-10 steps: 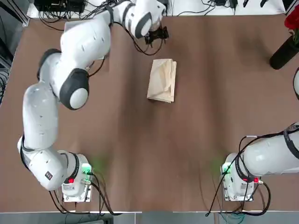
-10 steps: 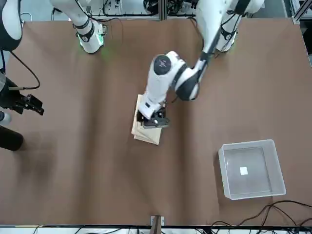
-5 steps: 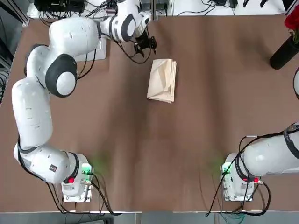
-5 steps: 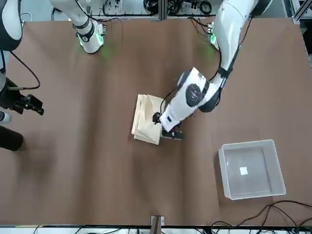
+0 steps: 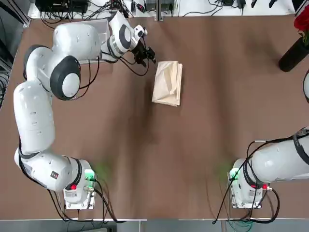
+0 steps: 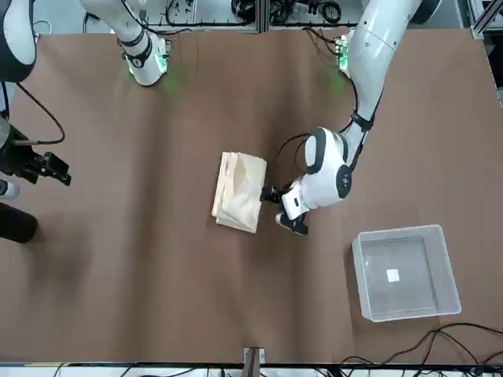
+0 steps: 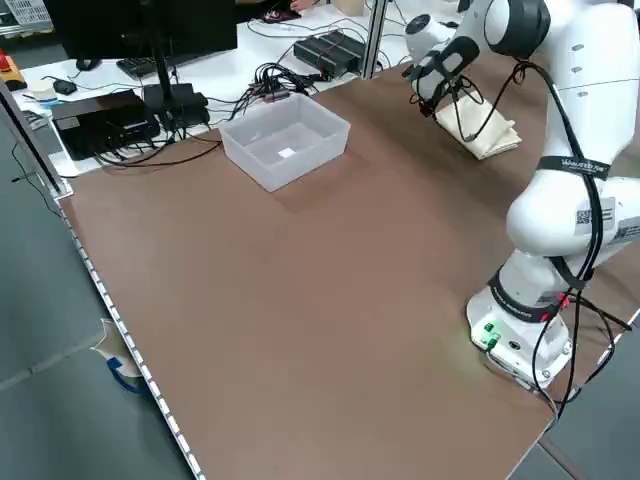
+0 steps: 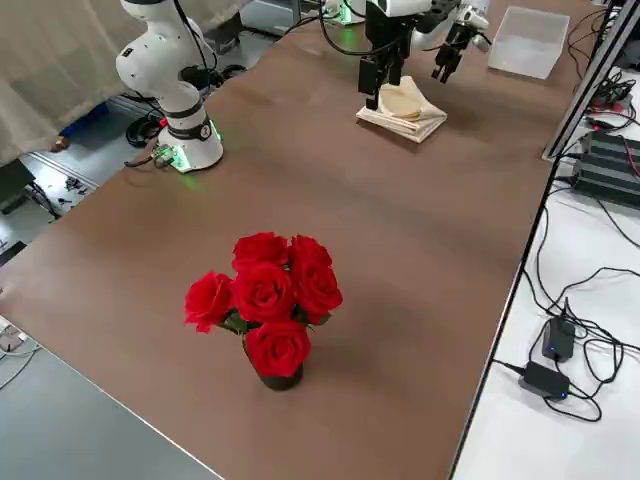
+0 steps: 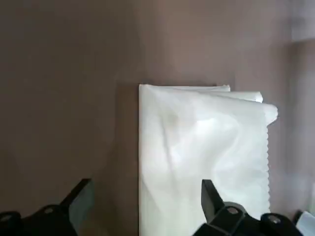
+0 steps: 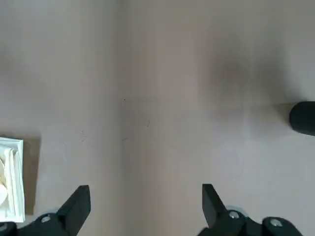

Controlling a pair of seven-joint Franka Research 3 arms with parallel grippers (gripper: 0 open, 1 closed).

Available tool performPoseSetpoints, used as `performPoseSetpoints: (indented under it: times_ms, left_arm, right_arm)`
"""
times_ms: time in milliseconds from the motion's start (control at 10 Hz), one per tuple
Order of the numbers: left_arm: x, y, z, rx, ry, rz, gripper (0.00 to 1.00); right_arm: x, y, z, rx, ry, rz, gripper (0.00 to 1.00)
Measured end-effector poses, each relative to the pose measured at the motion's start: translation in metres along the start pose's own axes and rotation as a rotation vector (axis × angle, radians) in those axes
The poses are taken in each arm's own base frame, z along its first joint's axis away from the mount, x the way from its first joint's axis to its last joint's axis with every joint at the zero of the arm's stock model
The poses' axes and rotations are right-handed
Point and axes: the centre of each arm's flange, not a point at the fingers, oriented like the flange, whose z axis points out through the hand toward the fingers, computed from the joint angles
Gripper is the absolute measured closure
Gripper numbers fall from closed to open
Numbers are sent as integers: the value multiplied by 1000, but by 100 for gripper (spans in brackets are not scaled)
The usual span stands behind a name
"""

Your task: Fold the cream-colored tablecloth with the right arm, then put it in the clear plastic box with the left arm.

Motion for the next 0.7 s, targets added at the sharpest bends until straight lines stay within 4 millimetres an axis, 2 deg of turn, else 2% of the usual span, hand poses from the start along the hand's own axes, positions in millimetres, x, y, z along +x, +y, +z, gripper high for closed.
performPoseSetpoints:
  times_ms: [300,700]
  left_arm:
    - [-12,-16,33,-103,-2,16,2]
    - [-26,-29,72,-128,-16,6,0]
  right_arm:
    - [0,0,0,0,0,0,0]
    - [0,0,0,0,0,0,0]
